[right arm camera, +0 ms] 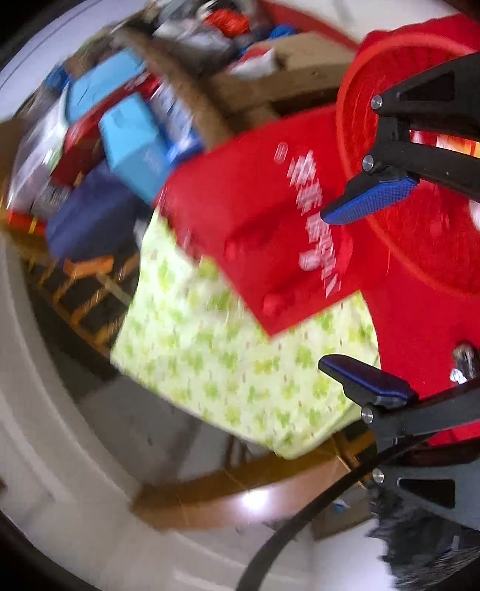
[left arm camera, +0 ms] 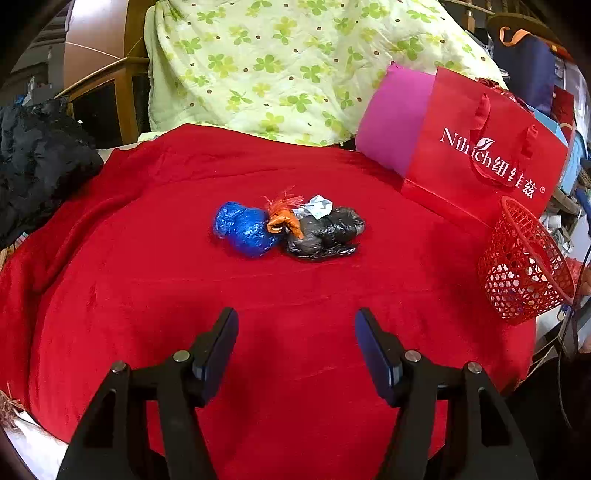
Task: Collect trash
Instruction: 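Open both tools over the basket and move them back over the cloth, then grasp the white mesh mask on the cloth with the right tool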
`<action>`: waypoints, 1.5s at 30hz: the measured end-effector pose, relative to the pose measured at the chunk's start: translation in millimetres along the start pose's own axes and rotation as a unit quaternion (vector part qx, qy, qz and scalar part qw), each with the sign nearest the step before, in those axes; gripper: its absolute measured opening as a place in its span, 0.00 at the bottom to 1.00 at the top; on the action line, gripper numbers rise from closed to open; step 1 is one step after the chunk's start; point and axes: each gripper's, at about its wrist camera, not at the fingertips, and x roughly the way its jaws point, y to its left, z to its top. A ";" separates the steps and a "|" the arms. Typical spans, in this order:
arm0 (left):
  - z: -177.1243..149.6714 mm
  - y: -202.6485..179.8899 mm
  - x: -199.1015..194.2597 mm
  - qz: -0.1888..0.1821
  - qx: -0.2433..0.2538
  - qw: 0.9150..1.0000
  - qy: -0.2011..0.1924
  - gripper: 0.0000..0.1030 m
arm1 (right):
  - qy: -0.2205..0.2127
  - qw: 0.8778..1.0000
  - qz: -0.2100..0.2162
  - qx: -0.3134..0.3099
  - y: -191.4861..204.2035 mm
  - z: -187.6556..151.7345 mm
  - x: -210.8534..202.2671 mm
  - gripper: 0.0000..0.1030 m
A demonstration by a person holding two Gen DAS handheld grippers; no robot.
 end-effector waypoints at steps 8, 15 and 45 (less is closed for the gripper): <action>-9.4 22.2 10.2 -0.002 -0.021 1.000 0.010 0.64 | 0.128 0.982 0.106 -0.084 97.4 -58.8 49.5 0.74; -25.2 51.1 25.4 -0.001 -0.047 0.999 0.020 0.64 | 0.268 0.948 0.113 -0.127 137.5 -127.5 101.9 0.74; -29.5 104.1 48.3 -0.024 -0.090 0.995 0.024 0.64 | 0.496 0.849 0.109 -0.147 165.0 -256.2 285.3 0.26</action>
